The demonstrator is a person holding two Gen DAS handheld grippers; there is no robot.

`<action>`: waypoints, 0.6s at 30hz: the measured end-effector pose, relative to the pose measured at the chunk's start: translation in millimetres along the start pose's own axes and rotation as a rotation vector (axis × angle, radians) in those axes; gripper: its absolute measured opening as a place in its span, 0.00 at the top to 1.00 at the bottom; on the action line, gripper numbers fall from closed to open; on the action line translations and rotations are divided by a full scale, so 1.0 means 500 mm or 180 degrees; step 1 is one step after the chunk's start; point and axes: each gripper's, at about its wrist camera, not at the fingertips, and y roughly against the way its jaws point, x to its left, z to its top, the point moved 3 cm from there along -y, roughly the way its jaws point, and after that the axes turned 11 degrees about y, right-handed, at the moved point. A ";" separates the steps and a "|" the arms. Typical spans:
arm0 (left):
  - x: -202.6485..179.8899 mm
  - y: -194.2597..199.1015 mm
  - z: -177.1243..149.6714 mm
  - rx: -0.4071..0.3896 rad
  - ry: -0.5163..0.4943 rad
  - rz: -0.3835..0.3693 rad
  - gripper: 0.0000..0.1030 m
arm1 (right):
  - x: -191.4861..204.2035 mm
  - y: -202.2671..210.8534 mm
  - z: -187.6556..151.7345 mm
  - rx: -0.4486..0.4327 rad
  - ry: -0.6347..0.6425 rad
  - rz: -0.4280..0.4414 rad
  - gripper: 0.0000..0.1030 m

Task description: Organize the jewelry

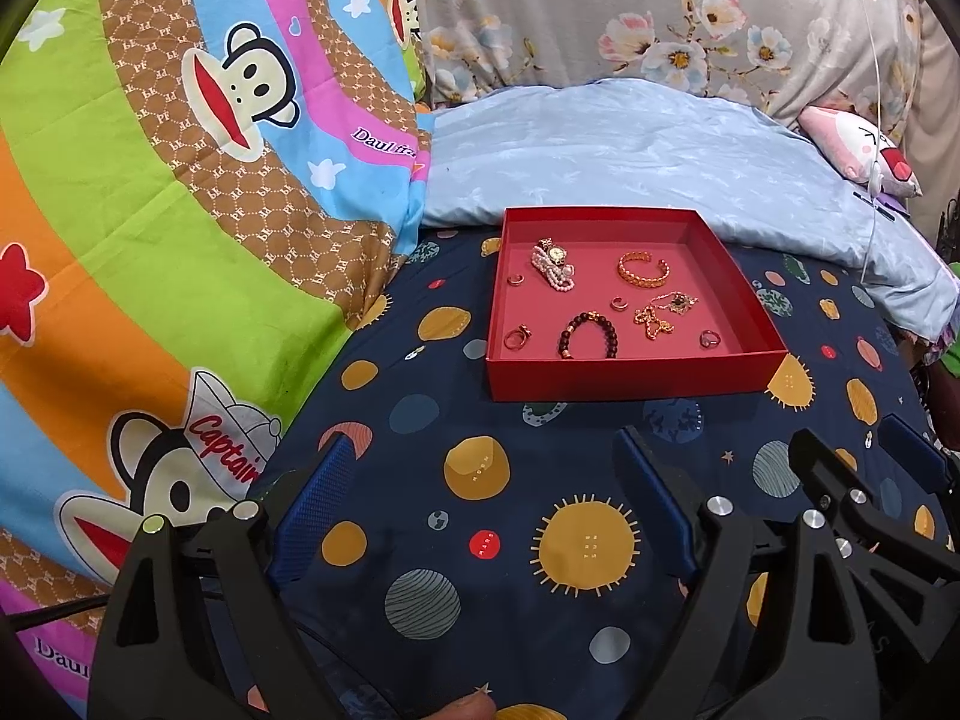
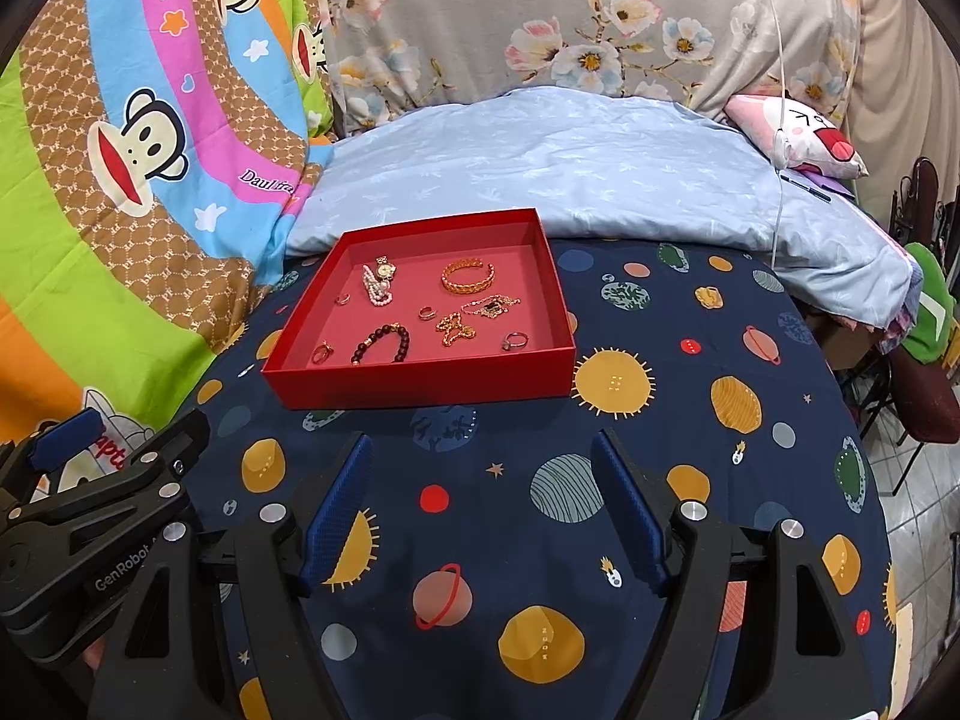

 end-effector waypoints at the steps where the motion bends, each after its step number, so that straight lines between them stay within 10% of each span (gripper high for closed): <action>1: -0.001 0.000 0.000 -0.0004 0.0002 -0.0002 0.17 | 0.000 0.001 0.000 0.0000 -0.0003 -0.0001 0.29; 18: 0.004 -0.001 -0.002 -0.0006 0.0016 0.0011 0.14 | -0.013 0.005 -0.004 -0.0014 -0.0006 -0.0017 0.29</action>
